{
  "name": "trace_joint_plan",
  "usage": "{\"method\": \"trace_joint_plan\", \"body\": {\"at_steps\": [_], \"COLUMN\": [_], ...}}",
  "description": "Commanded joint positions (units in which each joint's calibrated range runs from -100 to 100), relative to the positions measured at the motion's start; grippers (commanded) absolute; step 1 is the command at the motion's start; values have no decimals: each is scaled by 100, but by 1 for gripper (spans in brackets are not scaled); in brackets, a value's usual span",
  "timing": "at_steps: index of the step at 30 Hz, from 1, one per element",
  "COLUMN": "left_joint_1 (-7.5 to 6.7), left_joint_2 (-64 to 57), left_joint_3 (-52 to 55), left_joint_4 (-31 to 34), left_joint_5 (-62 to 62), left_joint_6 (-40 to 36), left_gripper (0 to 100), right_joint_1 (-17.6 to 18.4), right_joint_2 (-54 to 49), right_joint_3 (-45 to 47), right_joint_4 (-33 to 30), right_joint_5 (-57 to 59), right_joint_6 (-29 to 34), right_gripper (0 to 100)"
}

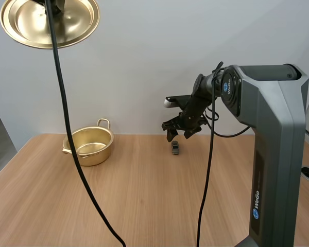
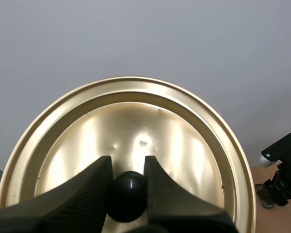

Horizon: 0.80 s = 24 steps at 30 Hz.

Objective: Open the pot, put the car inside, and close it

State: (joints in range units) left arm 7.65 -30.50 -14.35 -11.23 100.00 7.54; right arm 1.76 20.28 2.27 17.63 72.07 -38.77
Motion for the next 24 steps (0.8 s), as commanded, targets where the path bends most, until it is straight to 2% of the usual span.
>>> {"method": "trace_joint_plan", "body": {"at_steps": [1,17,24], "left_joint_1": [4,4,4], "left_joint_2": [0,0,0], "left_joint_3": [7,7,7], "left_joint_4": [-1,-15,-15], "left_joint_5": [0,0,0], "left_joint_6": [-7,-7,-7], "left_gripper": [0,0,0], "right_joint_1": [4,4,73], "right_joint_2": [26,479,648], "right_joint_3": [-6,-6,-6], "right_joint_4": [-220,-165,16], "right_joint_5": [-23,-135,-169], "right_joint_6": [73,41,-208], "right_gripper": [100,100,100]}}
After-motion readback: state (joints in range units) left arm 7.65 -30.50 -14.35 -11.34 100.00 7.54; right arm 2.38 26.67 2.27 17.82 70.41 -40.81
